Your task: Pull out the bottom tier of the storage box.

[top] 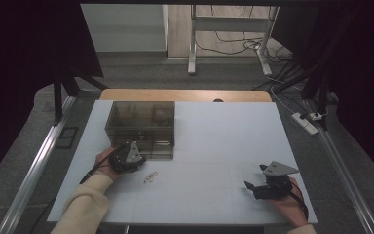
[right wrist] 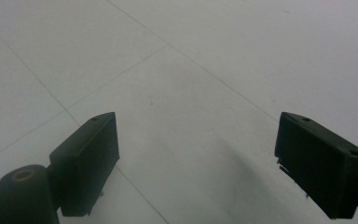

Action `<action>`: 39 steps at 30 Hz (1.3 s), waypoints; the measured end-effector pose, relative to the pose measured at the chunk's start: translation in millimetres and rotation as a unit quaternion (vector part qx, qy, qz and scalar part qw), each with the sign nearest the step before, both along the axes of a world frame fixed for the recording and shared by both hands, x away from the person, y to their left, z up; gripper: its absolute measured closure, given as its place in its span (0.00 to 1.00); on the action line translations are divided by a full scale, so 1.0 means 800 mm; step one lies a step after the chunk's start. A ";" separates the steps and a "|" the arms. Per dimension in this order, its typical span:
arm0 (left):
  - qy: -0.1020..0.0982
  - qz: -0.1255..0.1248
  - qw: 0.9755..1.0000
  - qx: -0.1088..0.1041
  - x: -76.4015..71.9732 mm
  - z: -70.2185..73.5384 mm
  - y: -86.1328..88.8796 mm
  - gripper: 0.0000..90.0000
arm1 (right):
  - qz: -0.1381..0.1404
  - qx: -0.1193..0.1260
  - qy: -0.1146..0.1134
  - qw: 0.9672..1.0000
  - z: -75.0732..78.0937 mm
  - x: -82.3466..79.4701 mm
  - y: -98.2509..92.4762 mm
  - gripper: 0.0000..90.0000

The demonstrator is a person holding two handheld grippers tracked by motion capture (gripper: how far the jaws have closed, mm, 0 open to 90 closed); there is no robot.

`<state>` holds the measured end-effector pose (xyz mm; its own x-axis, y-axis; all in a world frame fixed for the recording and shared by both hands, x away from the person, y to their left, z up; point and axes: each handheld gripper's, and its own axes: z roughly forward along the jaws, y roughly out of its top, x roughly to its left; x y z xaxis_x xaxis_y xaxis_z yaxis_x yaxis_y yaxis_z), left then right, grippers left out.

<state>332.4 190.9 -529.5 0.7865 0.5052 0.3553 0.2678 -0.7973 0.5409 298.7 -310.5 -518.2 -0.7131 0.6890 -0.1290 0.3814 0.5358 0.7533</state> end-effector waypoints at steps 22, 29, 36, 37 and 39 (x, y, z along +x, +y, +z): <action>0.004 -0.002 1.000 -0.002 -0.005 0.001 0.001 0.65 | 0.000 -0.001 0.000 1.000 0.000 0.000 0.000 0.15; 0.003 -0.001 1.000 -0.004 -0.007 0.001 0.000 0.66 | 0.000 -0.001 0.000 1.000 0.000 0.000 0.000 0.15; 0.003 0.000 1.000 -0.009 -0.008 0.002 0.001 0.66 | 0.001 -0.001 0.000 1.000 0.000 0.000 0.000 0.15; 0.003 -0.001 1.000 -0.008 -0.008 0.002 0.001 0.67 | 0.000 -0.001 0.000 1.000 0.000 0.000 0.000 0.15; 0.005 -0.001 1.000 -0.011 -0.008 0.002 0.002 0.67 | 0.000 -0.001 0.000 1.000 0.000 0.000 0.000 0.15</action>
